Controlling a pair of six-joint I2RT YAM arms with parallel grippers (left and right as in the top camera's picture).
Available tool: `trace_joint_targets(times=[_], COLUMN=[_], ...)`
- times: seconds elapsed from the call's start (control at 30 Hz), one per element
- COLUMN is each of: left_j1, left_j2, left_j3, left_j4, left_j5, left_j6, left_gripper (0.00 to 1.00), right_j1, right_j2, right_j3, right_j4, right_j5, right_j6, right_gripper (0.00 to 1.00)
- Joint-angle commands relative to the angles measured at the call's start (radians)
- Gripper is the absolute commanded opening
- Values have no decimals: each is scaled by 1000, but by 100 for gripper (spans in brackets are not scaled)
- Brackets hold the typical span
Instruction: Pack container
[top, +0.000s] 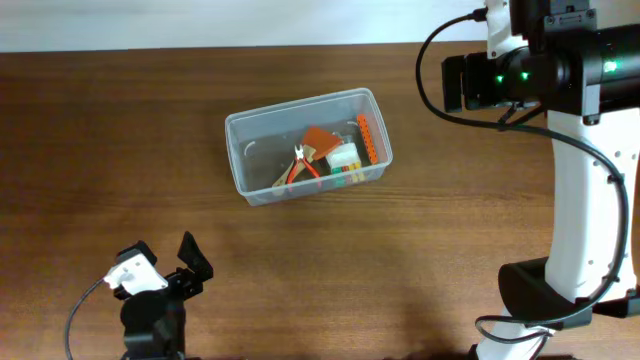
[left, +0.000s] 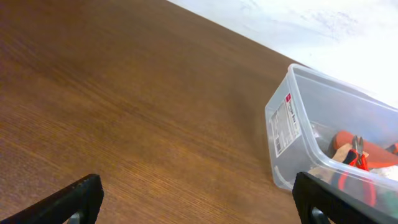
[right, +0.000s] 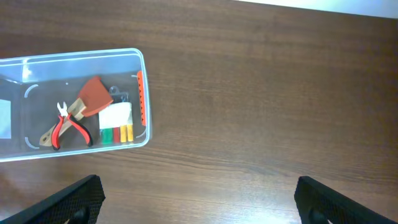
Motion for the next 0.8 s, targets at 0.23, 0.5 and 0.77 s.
trace_joint_targets(times=[0.23,0.5,0.77], left_j1=[-5,-5,-5], left_j2=[-65,-66,-66], left_j3=[-94,-97,-97], left_j4=[28,43,48], left_j5=[10,7,10], left_j6=[11,222,526], left_gripper=[99,99,99], right_j1=[8,8,8], right_j2=[-11,-11,-11], right_j3=[2,2,2], right_j4=[-6,-6,-6], right_j5=[16,16,16], right_j6=[12,12,11], right_gripper=[99,99,99])
